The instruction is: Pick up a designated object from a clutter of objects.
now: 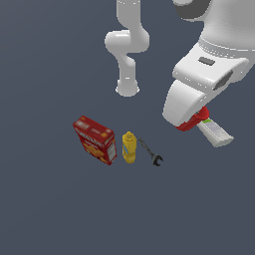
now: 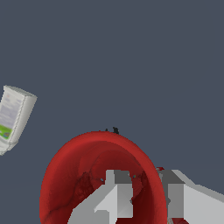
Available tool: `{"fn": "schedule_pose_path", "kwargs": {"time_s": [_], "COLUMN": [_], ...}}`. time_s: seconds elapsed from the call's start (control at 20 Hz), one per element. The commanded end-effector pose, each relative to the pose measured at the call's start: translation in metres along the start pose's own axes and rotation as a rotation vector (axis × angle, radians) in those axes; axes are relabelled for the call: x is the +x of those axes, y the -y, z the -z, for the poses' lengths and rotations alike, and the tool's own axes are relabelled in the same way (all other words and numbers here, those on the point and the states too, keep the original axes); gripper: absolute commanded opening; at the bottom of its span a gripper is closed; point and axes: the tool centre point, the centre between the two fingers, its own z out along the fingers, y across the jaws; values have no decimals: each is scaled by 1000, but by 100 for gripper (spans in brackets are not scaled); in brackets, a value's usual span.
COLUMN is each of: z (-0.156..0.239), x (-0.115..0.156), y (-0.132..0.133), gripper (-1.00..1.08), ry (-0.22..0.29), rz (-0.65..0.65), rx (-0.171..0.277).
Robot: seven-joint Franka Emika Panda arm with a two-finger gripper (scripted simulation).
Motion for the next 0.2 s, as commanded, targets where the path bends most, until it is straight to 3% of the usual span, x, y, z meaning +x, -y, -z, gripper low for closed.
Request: {"fn": "schedule_pose_path", "kwargs": {"time_s": [0.0,0.15], "z": [4,5], "x": [3,3], "y": [-1,-1], "gripper": [-100,-100], "ry": [-1,-1], "rz": [0,0], "rx": [-1,-1]}}
